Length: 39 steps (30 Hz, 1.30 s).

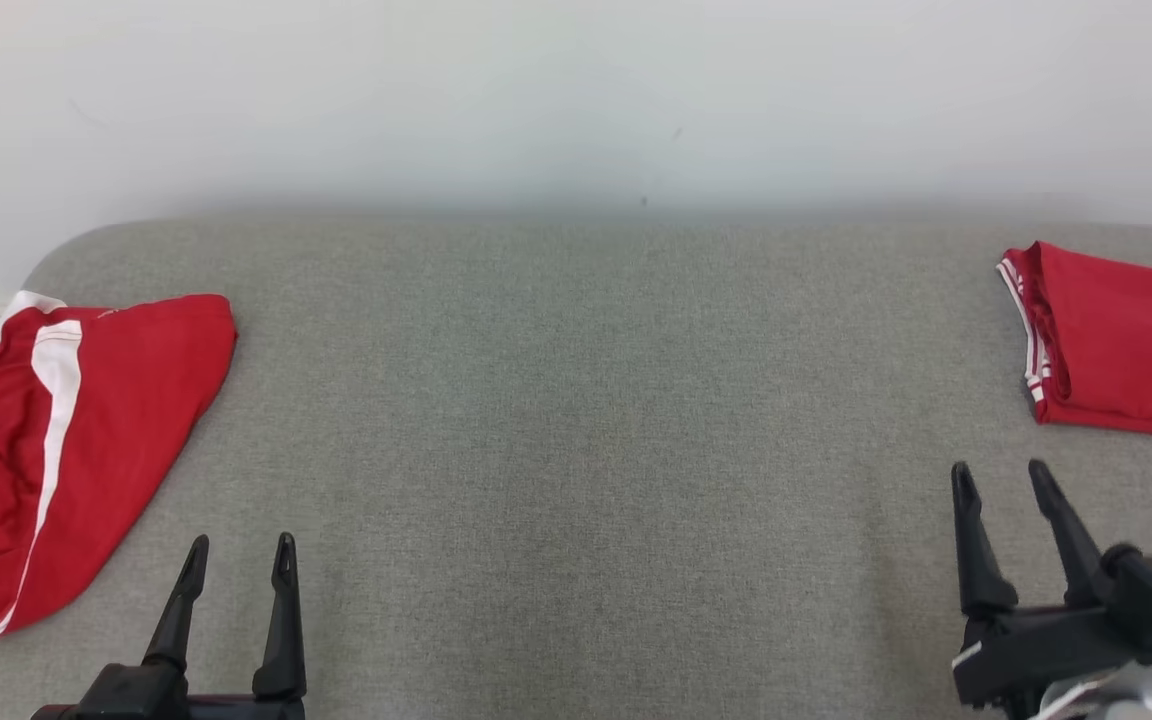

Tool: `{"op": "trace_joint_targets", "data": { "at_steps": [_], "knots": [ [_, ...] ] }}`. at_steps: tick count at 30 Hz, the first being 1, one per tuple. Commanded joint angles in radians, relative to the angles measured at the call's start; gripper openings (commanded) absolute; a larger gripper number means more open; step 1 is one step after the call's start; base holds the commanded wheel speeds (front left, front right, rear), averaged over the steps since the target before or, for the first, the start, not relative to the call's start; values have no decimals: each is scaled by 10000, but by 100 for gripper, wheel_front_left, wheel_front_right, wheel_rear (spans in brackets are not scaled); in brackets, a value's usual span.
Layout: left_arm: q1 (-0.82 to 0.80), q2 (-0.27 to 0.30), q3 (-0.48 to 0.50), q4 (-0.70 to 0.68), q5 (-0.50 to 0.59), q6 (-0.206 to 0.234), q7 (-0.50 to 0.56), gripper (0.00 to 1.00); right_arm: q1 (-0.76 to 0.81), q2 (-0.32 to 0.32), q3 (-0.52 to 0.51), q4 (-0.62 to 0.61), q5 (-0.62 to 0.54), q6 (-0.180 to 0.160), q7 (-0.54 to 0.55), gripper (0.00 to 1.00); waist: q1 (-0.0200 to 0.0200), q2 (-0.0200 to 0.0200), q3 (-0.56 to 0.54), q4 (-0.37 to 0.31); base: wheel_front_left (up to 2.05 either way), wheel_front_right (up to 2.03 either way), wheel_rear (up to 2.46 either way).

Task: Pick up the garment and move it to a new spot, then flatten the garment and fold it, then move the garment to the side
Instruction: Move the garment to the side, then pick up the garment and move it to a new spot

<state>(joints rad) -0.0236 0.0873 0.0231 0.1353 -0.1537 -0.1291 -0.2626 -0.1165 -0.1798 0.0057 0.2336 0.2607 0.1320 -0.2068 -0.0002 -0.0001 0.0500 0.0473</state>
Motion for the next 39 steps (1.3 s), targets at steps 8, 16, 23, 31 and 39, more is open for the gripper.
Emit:
{"op": "trace_joint_targets", "data": {
  "at_steps": [8,16,23,31,39],
  "knots": [
    [311,43,-71,129,-42,-8,-31,100,1184,527,-348,-983,-400,-29,235,100,2,1,-273,-58,0,0,0],
    [380,202,-315,216,-151,-14,-31,100,1651,816,-520,-1387,-490,-29,386,100,2,1,-325,-179,0,0,0],
    [334,302,-402,291,-204,-14,-31,100,1794,946,-557,-1440,-530,-29,388,100,2,1,-287,-232,0,0,0],
    [221,368,-459,338,-229,-4,-31,100,1822,1038,-574,-1373,-558,-29,319,100,2,1,-239,-235,0,0,0],
    [82,406,-282,403,-174,0,-31,100,1715,1070,-474,-1347,-548,-29,346,100,2,1,-142,119,0,0,0]
  ]
}}
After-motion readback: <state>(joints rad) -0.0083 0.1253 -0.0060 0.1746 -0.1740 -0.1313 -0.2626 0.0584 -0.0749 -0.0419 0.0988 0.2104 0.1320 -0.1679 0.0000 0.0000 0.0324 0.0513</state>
